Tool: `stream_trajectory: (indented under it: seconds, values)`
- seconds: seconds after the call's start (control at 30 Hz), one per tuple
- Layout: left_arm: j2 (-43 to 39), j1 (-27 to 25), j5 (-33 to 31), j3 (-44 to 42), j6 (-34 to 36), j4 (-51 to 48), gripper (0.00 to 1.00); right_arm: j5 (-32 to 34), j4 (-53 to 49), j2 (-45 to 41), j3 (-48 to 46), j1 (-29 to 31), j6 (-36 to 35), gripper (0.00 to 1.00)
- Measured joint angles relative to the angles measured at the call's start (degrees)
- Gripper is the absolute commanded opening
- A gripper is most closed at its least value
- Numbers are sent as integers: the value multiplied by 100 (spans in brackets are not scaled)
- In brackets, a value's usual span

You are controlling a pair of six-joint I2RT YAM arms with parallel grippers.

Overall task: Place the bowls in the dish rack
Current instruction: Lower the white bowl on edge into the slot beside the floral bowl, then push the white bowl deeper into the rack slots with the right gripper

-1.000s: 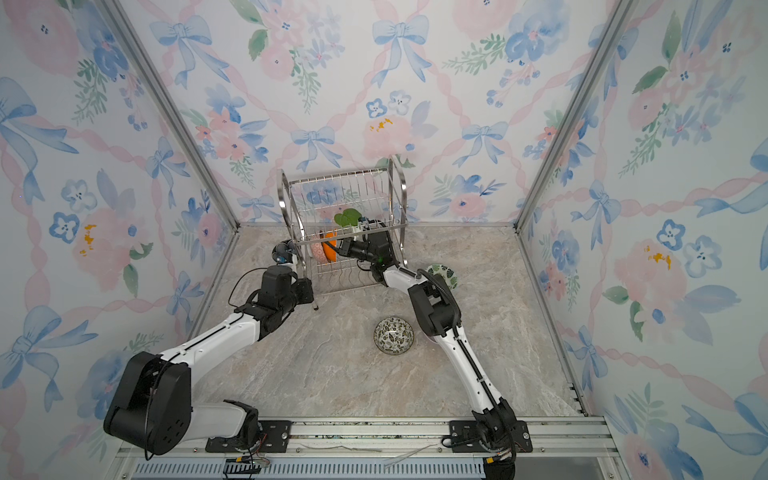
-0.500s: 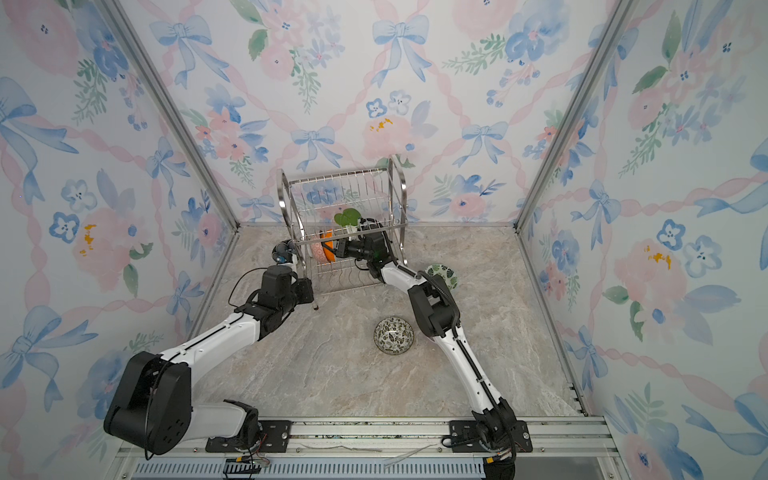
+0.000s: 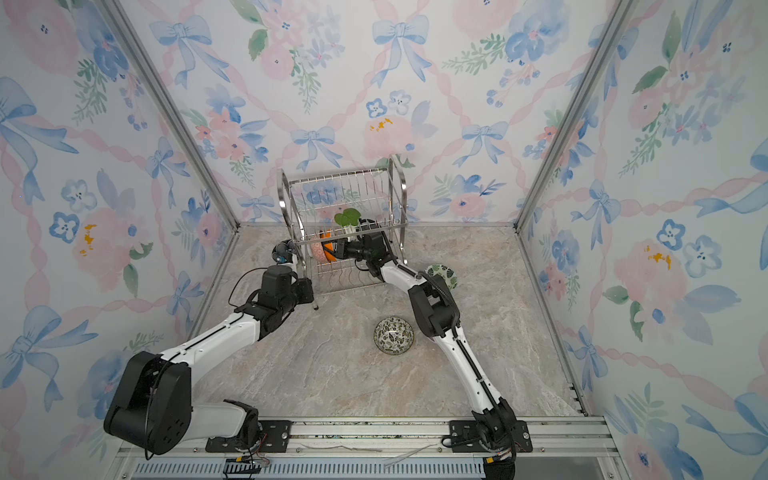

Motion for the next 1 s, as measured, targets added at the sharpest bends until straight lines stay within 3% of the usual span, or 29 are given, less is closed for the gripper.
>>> stream_trajectory:
  seconds: [1.0]
  values:
    - [0, -37, -70, 0, -2, -2, 0, 24, 459, -400, -931, -61, 382, 41]
